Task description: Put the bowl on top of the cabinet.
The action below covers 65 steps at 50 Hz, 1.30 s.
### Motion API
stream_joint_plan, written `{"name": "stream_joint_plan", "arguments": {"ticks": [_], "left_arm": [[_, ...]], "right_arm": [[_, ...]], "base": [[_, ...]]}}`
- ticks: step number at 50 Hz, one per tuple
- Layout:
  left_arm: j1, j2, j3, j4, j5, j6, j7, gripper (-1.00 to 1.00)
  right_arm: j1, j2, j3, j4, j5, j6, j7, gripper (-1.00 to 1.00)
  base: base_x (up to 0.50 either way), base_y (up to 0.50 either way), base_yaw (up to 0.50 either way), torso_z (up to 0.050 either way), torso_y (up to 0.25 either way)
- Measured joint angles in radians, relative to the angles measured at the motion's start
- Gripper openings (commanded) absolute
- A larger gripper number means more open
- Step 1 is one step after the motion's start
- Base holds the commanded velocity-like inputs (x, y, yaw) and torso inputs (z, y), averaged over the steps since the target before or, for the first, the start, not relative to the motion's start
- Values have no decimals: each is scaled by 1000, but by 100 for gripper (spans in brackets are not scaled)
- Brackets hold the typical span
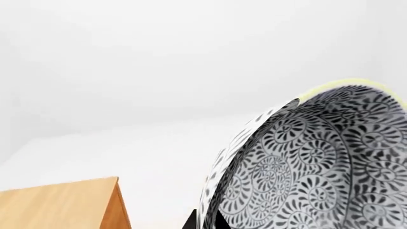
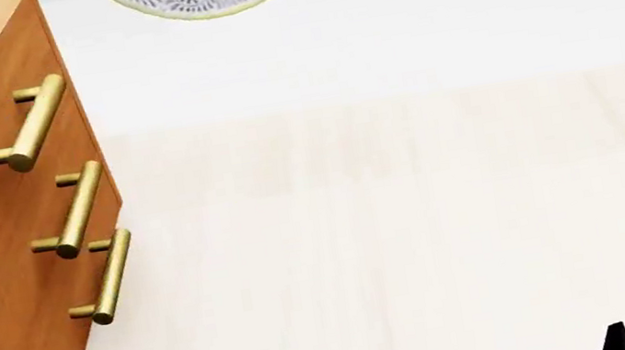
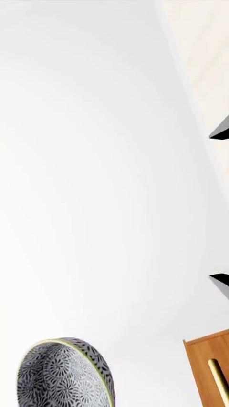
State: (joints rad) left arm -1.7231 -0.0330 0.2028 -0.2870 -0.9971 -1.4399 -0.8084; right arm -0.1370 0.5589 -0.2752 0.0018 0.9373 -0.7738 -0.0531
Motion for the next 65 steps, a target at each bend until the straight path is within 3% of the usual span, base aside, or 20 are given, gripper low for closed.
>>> {"name": "stream_joint_plan", "arguments": {"ticks": [7, 13, 27, 32, 44, 55, 65], "left_arm": [[-25, 4, -76, -79, -32, 5, -68, -100], [-72, -4, -84, -179, -26, 48, -51, -100], [-294, 4, 26, -663, 110, 298, 224, -100], [-352, 10, 10, -806, 184, 371, 304, -100], [-386, 4, -287, -963, 484, 467, 371, -100], [-382, -8, -616, -1009, 741, 538, 316, -100], [-372, -13, -813, -1022, 878, 625, 226, -100]], "right_arm": [[2, -2, 2, 2, 0, 4, -1, 100], [7, -6, 7, 10, -6, 8, 6, 100], [63, -23, 11, 76, -11, 47, 24, 100], [86, -29, 11, 104, -11, 62, 30, 100], [115, -37, 19, 146, -10, 82, 44, 100], [129, -42, 23, 166, -7, 92, 47, 100], [136, -46, 24, 174, -10, 97, 47, 100]], "base": [[0, 0, 0, 0, 1], [0, 0, 0, 0, 0], [0, 0, 0, 0, 1], [0, 0, 0, 0, 0], [0, 0, 0, 0, 0], [0, 0, 0, 1, 1], [0, 0, 0, 0, 0]]}}
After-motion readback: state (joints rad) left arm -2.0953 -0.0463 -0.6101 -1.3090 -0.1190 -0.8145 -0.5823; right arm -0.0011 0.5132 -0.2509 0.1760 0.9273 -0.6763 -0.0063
